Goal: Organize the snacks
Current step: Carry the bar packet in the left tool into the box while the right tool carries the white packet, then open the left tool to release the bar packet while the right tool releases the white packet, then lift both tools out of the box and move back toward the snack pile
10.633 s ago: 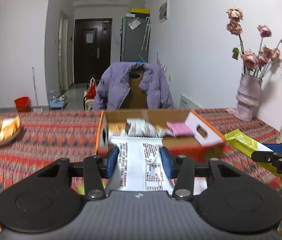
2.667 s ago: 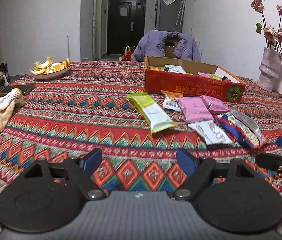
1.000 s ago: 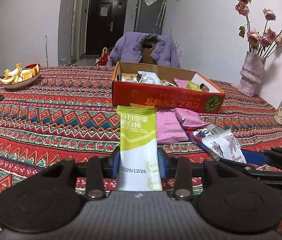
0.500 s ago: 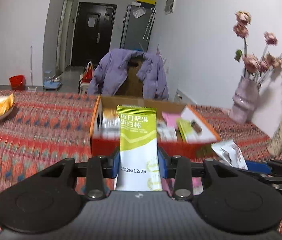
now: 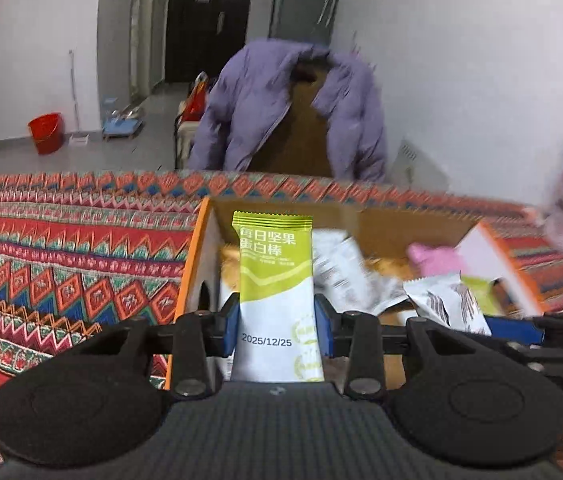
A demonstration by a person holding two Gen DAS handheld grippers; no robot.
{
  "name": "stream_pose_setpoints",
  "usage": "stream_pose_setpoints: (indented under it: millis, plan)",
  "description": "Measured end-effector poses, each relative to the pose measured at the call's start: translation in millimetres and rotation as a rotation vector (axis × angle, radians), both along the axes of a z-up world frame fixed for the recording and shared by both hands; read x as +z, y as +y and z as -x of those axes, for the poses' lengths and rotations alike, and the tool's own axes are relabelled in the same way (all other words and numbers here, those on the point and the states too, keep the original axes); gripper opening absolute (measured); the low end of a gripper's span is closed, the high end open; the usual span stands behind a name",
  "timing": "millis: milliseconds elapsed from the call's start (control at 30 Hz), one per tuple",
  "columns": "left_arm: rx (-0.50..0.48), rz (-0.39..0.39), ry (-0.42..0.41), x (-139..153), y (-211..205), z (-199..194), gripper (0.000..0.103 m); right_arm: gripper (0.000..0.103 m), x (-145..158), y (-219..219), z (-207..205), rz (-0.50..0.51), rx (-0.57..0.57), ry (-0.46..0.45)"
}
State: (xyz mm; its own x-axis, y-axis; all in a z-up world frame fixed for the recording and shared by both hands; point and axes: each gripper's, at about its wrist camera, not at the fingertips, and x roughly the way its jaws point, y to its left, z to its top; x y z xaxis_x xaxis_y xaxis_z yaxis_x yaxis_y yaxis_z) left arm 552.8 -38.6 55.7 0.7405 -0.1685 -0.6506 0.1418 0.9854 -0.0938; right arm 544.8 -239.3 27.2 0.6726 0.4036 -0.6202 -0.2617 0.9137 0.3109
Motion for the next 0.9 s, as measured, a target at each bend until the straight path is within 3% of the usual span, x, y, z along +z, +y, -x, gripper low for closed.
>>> stream_pose_setpoints:
  millis: [133, 267, 333, 633, 900]
  plan:
    - [0.007, -0.012, 0.067, -23, 5, -13, 0.040, 0.039, -23, 13, -13, 0.049, -0.014, 0.041]
    - [-0.030, -0.011, 0.039, -23, 6, -4, 0.061, 0.049, -31, 23, -9, 0.036, 0.036, 0.068]
    - [-0.037, 0.005, 0.034, -19, 6, -1, 0.062, 0.050, -28, 26, -5, 0.025, 0.050, 0.069]
    - [-0.053, -0.011, -0.050, 27, 9, 34, 0.066, 0.056, 19, 11, 23, 0.045, 0.009, -0.029]
    - [-0.089, -0.031, -0.166, 71, 23, 119, 0.072, 0.059, 69, -19, 99, 0.111, -0.004, -0.148]
